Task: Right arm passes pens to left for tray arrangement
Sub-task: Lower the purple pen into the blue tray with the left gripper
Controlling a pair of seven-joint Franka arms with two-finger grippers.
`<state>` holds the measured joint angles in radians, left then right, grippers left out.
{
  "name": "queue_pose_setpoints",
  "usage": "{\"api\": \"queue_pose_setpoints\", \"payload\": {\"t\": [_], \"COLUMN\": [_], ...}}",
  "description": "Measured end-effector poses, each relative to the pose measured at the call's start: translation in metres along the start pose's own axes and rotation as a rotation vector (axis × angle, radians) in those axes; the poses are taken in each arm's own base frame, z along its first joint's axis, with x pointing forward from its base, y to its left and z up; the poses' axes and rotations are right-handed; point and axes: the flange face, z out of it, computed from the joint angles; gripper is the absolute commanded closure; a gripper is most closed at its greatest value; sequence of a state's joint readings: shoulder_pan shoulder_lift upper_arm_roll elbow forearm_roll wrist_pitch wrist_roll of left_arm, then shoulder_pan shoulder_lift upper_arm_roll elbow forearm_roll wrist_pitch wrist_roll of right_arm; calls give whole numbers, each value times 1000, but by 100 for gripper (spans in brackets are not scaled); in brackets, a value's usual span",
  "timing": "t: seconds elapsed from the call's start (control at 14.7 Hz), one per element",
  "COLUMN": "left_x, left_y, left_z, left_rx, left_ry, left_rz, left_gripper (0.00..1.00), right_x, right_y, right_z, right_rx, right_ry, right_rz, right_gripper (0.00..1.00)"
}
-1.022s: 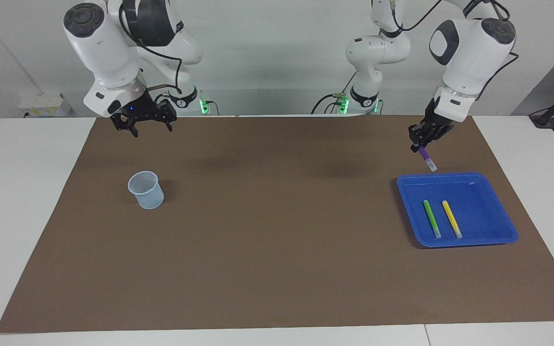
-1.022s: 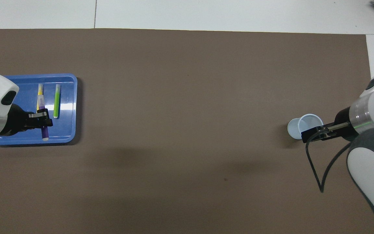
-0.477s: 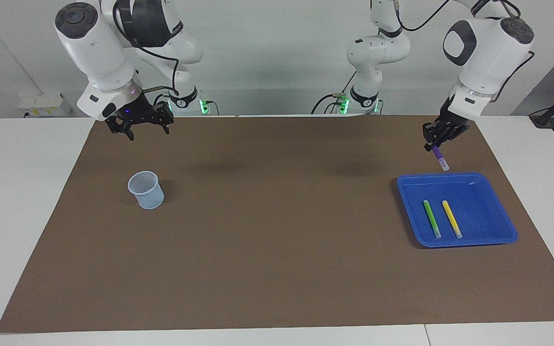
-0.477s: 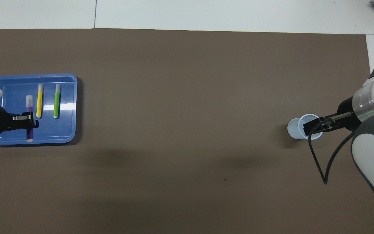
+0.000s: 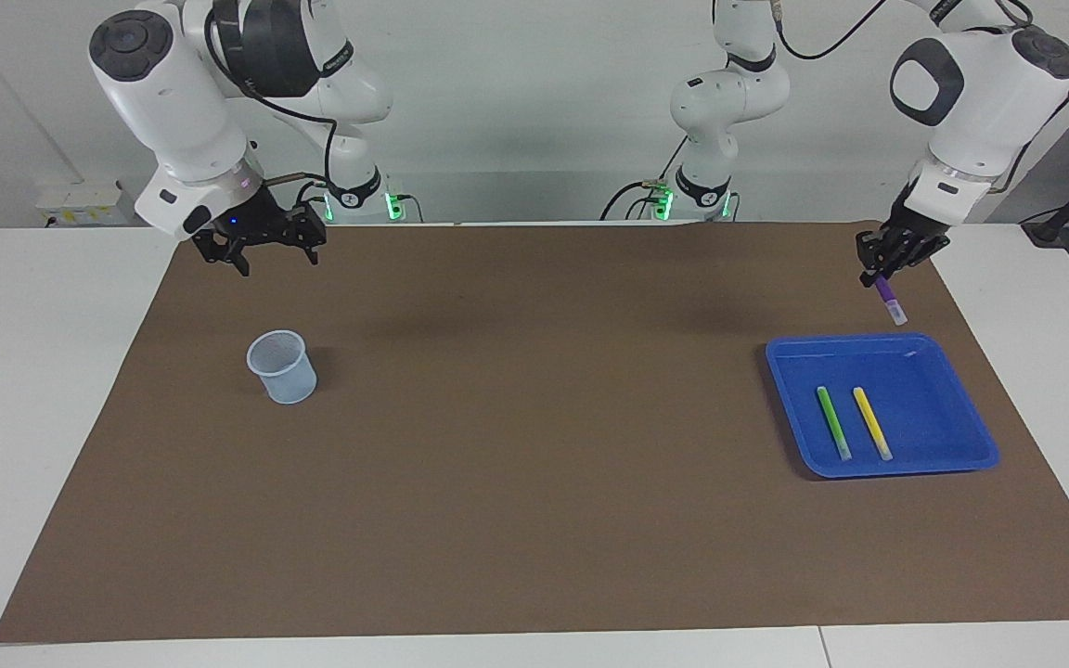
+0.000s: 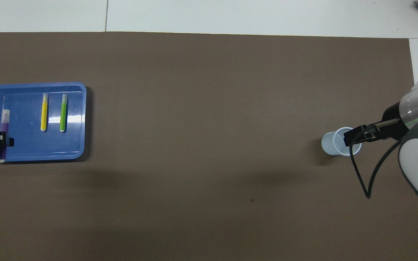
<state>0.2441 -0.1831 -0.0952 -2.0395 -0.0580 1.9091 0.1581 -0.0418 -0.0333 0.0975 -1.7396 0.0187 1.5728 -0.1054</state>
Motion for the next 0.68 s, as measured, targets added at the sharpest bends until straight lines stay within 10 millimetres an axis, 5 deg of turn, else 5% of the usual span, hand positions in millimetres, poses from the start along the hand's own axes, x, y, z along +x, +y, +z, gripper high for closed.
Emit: {"api": "queue_pose_setpoints", "payload": {"t": [0.68], "left_x": [-7], "left_y": [-51], "left_z": [-3], "left_rx": [25], "left_ry": [19], "left_rz": [47], "left_gripper": [100], "right_x": [1], "right_y": [-1], "right_z": [-1], "right_rx": [0], "right_ry": [3], "right_rz": [-2], "right_gripper": [0]}}
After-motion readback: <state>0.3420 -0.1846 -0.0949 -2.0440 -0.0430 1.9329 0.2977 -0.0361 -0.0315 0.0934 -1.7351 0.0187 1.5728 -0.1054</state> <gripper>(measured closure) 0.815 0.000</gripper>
